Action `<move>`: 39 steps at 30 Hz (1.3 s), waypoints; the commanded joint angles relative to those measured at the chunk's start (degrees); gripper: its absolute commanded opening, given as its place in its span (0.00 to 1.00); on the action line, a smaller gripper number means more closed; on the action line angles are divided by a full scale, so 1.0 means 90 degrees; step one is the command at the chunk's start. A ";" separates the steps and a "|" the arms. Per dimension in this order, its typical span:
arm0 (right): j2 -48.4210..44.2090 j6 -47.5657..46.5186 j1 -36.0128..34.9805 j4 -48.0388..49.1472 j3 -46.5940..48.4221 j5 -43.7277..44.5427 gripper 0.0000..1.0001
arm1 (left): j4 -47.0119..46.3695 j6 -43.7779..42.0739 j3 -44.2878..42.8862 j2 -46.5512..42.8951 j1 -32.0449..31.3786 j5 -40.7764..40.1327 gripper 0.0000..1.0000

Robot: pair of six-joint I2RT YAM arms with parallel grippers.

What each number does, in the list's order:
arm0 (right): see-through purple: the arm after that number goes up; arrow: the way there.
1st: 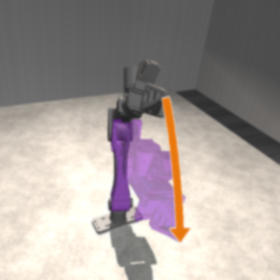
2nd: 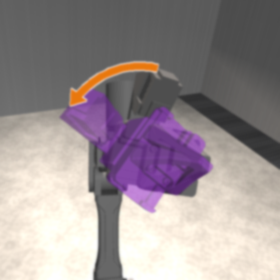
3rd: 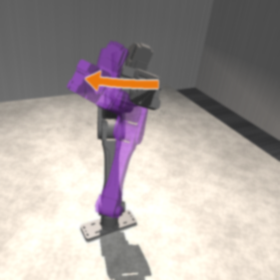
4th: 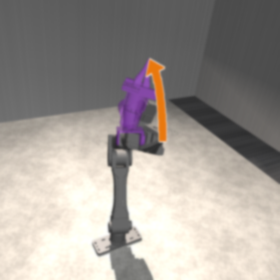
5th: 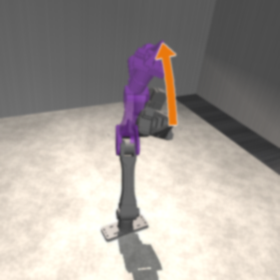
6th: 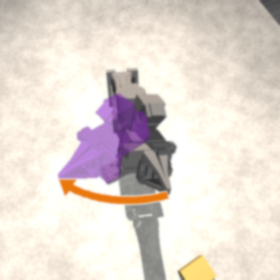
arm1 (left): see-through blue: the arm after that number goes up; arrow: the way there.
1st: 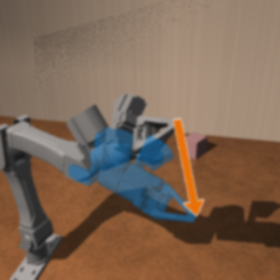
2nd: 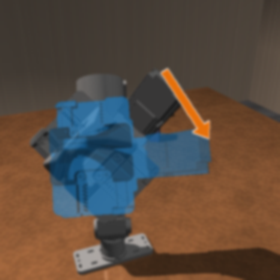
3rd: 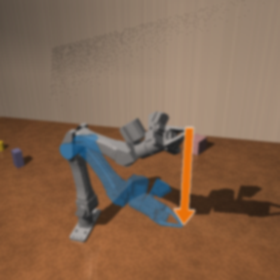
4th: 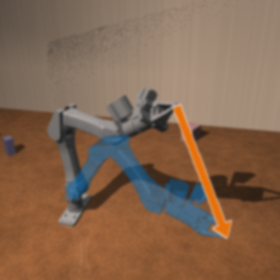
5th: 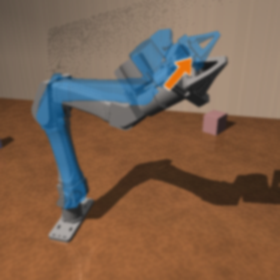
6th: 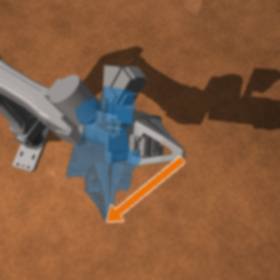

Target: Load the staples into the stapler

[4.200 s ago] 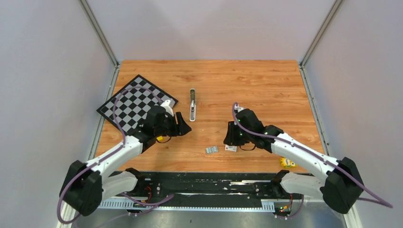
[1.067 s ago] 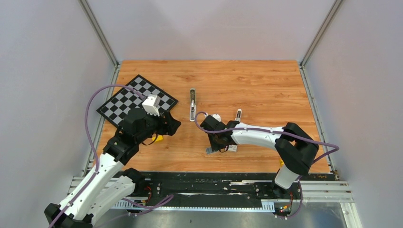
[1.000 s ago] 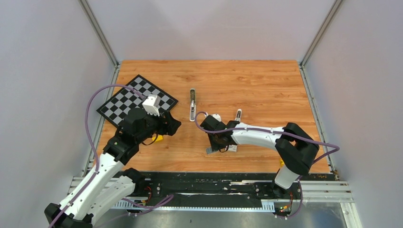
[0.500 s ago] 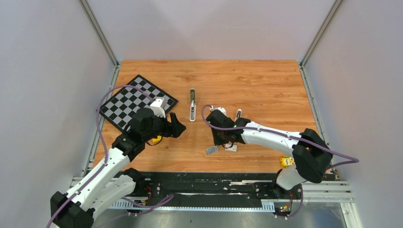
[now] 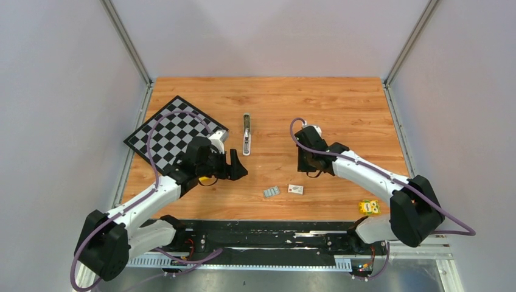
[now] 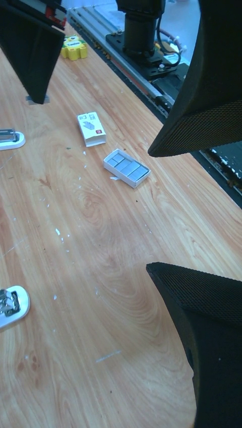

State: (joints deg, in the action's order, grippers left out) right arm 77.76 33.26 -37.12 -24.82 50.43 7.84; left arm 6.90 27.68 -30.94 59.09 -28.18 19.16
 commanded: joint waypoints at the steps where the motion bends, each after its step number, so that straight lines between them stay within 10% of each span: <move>1: 0.0110 -0.0050 0.0247 -0.0177 -0.0001 0.0255 0.21 | -0.0445 0.0001 0.0057 0.0163 0.0034 0.0405 0.79; 39: 0.1346 0.0722 0.0762 0.0475 0.0675 0.0519 0.20 | -0.0624 -0.0045 0.0118 0.0400 0.0029 0.0707 0.82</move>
State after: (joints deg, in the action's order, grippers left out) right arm 88.64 38.41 -31.24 -20.69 54.70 12.99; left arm 2.66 27.66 -30.39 62.22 -28.21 24.67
